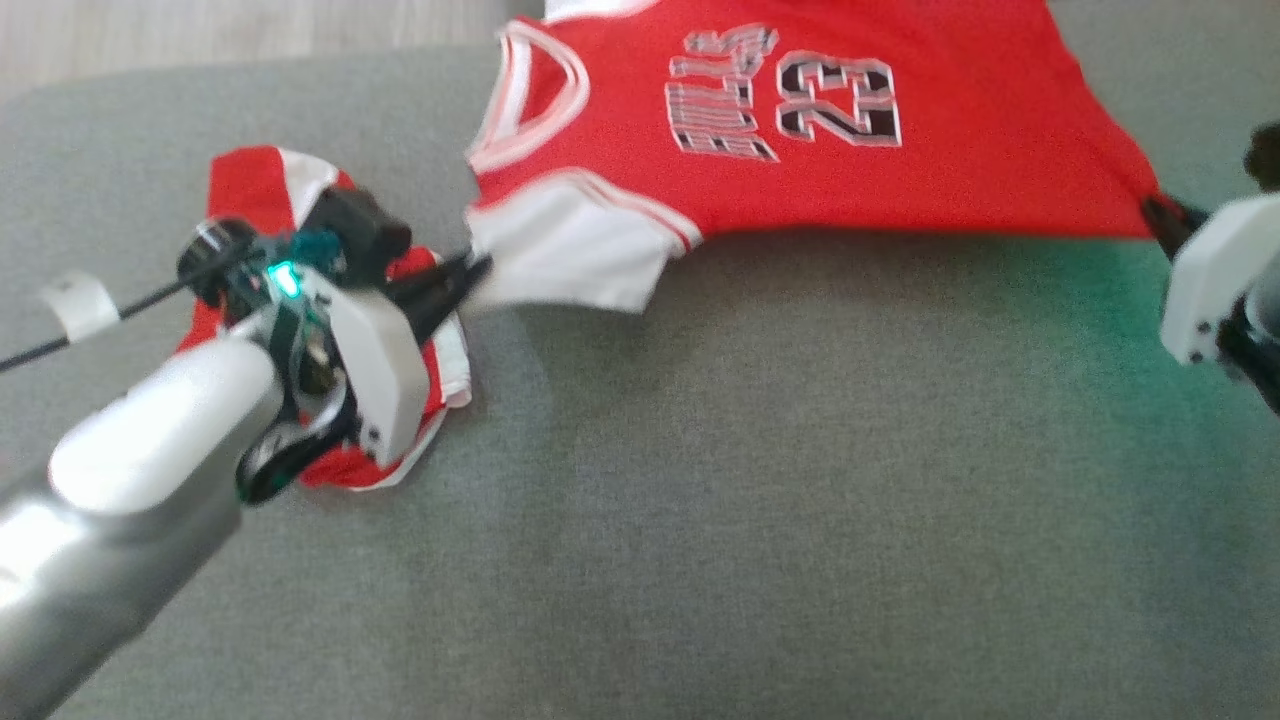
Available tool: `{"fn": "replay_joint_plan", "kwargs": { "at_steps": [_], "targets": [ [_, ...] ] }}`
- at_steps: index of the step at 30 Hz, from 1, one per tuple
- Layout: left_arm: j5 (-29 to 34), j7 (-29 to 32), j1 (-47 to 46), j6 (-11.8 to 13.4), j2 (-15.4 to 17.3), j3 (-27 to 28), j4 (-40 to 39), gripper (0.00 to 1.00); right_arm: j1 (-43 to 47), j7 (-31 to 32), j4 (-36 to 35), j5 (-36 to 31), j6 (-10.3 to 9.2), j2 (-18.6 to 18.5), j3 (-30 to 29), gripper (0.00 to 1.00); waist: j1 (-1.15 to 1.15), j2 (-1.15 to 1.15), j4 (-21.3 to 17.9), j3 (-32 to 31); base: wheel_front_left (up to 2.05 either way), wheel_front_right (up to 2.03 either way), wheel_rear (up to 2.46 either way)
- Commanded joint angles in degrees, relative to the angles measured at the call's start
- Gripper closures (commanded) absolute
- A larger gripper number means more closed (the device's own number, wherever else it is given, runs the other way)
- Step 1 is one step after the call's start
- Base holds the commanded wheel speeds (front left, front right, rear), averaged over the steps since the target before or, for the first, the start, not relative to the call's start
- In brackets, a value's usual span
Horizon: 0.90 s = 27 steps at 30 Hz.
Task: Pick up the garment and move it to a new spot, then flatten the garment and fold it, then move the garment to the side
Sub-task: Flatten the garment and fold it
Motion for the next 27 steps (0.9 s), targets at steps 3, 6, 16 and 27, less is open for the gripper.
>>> {"fn": "replay_joint_plan", "kwargs": {
  "at_steps": [3, 6, 16, 27],
  "targets": [
    [-4.2, 3.4, 0.7, 0.1, 5.8, 0.7, -7.6, 1.0, 3.3, 2.8, -4.4, 3.8, -0.04, -4.9, 2.5, 1.0, 0.02, 0.0, 0.2, -3.8, 0.0, 0.0, 0.0],
    [-7.2, 5.5, 2.6, 0.2, 7.6, 0.3, -12.1, 1.0, 5.4, 4.5, -6.5, 5.9, -0.04, -6.7, 3.9, 1.0, 0.02, 0.0, 0.2, -5.7, 0.0, 0.0, 0.0],
    [-12.3, 9.6, 8.3, 2.9, 12.1, -1.2, -23.9, 1.0, 11.8, 10.0, -12.7, 10.9, -0.04, -10.5, 7.6, 1.0, 0.02, 0.0, -0.5, -10.6, 0.0, 0.0, 0.0],
    [-8.9, 8.9, 10.6, 6.8, 13.6, -2.5, -30.1, 1.0, 16.8, 15.4, -21.1, 15.5, -0.04, -13.8, 6.0, 1.0, 0.02, 0.0, -2.1, -10.0, 0.0, 0.0, 0.0]
  ]
}}
